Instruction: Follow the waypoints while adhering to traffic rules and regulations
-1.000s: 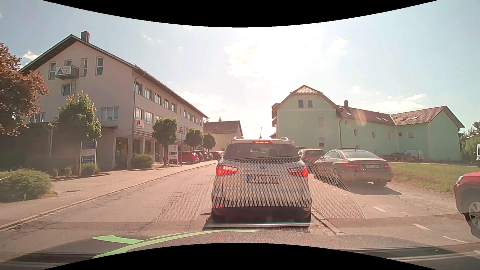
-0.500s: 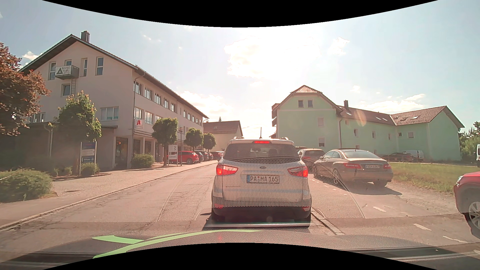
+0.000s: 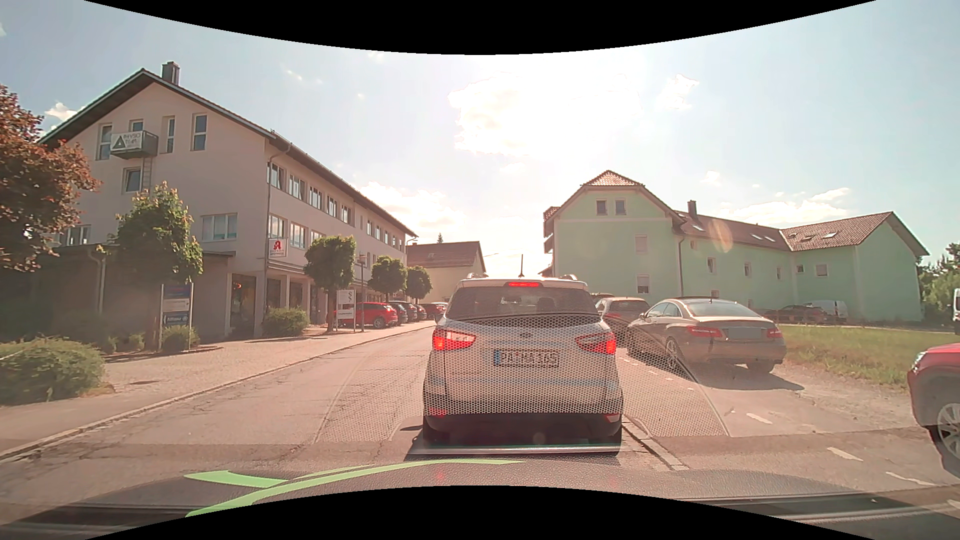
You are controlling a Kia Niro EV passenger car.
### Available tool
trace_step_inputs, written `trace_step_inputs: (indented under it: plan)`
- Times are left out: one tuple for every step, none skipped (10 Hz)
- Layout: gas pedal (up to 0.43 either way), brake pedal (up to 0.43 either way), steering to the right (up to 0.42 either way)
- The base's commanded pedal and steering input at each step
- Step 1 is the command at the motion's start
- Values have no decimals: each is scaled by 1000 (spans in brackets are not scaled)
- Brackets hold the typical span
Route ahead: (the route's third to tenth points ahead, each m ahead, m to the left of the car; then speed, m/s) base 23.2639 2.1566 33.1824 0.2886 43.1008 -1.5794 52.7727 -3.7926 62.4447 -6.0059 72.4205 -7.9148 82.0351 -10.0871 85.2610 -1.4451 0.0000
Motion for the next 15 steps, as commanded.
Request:
trace_step_inputs:
  plan:
    - [0, 287, 10]
    - [0, 287, 10]
    - [0, 287, 10]
    - [0, 287, 10]
    - [0, 287, 10]
    - [0, 287, 10]
    - [0, 287, 10]
    - [0, 287, 10]
    - [0, 287, 10]
    - [0, 287, 10]
    - [0, 287, 10]
    - [0, 287, 10]
    - [0, 287, 10]
    - [0, 287, 10]
    - [0, 287, 10]
